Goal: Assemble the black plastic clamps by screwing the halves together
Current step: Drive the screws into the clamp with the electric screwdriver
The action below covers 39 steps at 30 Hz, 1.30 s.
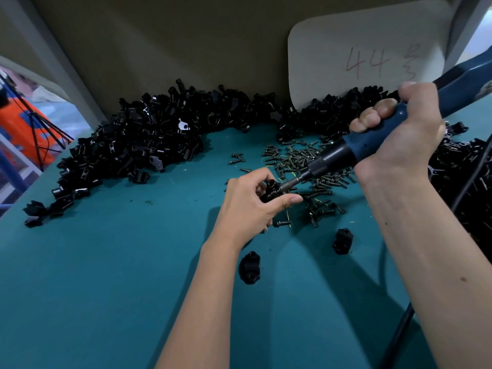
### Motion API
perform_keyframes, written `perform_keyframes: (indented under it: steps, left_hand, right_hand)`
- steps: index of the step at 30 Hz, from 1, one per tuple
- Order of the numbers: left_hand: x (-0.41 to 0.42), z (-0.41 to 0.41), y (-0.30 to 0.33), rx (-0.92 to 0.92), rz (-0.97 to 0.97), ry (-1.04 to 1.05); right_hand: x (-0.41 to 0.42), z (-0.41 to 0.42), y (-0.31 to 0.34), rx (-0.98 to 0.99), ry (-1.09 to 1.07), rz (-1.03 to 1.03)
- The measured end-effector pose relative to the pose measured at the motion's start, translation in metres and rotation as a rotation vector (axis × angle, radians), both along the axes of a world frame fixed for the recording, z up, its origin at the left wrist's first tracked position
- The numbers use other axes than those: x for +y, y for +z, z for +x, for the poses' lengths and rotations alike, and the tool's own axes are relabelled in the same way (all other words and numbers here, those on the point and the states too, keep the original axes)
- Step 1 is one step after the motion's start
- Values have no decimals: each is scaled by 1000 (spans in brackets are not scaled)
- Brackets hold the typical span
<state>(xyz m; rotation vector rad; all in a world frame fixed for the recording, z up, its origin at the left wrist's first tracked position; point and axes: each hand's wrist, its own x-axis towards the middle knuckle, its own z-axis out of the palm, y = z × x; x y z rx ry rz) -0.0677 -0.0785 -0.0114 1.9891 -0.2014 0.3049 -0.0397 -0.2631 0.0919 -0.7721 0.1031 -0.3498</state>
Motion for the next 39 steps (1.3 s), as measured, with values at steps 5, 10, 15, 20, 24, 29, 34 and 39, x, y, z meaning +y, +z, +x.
perform_keyframes:
  steps: [5,10,15,20,24,29,34,39]
  left_hand:
    - [1,-1,1,-17,11,12]
    - [1,-1,3,-22,37,34]
    - [1,-2,5,-19,49,56]
    - [0,-4,9,-21,61,79]
    - [-1,-4,10,-25,48,88]
    - [-2,-1,7,-40,55,106]
    - [-3,3,1,-46,79,144]
    - [-6,3,-2,-71,84,152]
  right_hand:
    - [-1,1,0,38,42,22]
    - [-3,5,-3,19,51,16]
    - [0,9,-4,-88,-31,55]
    - [-2,14,-7,-97,-39,81]
    - [-1,14,-8,-91,-31,95]
    - [0,14,-8,-86,-10,114]
    - [-2,15,-8,-75,22,126]
    - [-1,15,-8,-73,63,142]
